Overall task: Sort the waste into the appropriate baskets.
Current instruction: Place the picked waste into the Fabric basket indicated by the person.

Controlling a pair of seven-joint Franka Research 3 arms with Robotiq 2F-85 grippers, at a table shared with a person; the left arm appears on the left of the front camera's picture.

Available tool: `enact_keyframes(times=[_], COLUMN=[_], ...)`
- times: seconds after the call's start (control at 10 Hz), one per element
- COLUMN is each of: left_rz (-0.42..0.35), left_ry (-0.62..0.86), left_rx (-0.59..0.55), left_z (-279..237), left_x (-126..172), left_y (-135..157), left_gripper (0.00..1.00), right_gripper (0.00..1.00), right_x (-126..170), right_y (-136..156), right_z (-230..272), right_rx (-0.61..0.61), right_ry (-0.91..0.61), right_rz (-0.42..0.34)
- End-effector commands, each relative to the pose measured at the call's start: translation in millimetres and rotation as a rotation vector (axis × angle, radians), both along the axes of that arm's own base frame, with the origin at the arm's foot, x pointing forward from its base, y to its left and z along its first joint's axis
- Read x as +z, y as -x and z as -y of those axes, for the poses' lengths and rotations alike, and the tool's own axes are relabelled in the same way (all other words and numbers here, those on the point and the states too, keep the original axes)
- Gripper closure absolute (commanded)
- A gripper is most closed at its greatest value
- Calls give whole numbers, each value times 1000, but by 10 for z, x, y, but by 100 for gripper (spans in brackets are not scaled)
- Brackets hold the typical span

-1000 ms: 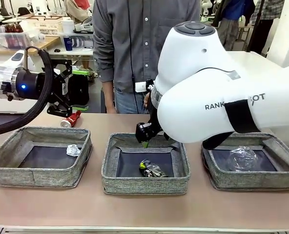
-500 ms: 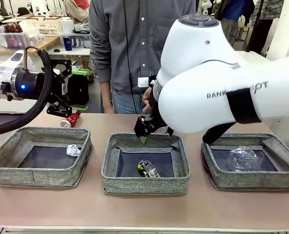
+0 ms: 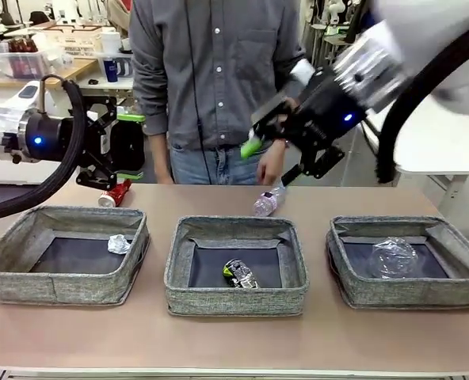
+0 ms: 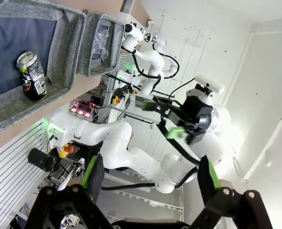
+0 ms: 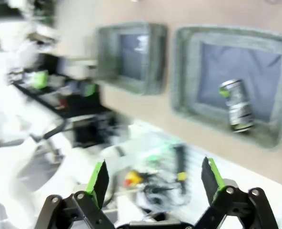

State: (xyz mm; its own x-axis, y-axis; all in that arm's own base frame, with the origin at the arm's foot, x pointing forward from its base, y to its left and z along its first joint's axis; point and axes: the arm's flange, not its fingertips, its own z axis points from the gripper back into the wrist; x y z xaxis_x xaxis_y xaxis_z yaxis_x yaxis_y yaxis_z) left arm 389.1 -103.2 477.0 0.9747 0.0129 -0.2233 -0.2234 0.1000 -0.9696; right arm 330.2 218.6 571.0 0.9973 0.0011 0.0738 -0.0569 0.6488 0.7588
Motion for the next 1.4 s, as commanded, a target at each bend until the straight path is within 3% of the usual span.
enact_keyframes(times=[0.0, 0.2, 0.3, 0.4, 0.5, 0.6, 0.7, 1.3], left_rz=[-2, -2, -2, -2, -2, -2, -2, -2], left_ry=[-6, -6, -6, -6, -6, -6, -6, -6], left_rx=[0, 0, 0, 0, 0, 0, 0, 0], left_z=[-3, -3, -3, -3, -3, -3, -3, -3], left_x=[17, 17, 17, 17, 17, 17, 17, 17], left_y=[12, 12, 12, 12, 12, 12, 12, 12], left_gripper=[0, 0, 0, 0, 0, 0, 0, 0], right_gripper=[0, 0, 0, 0, 0, 0, 0, 0], right_x=[-239, -423, -555, -674, -751, -759, -542, -542], right_y=[156, 171, 183, 201, 190, 150, 18, 18], right_z=[399, 690, 816, 863, 826, 745, 974, 974], right_rx=[-170, -246, -326, -352, -244, -159, -312, -312], right_ry=[-493, -601, -573, -501, -466, -428, -525, -525], right_rz=[-97, -167, -150, 5, 57, 49, -72, -72])
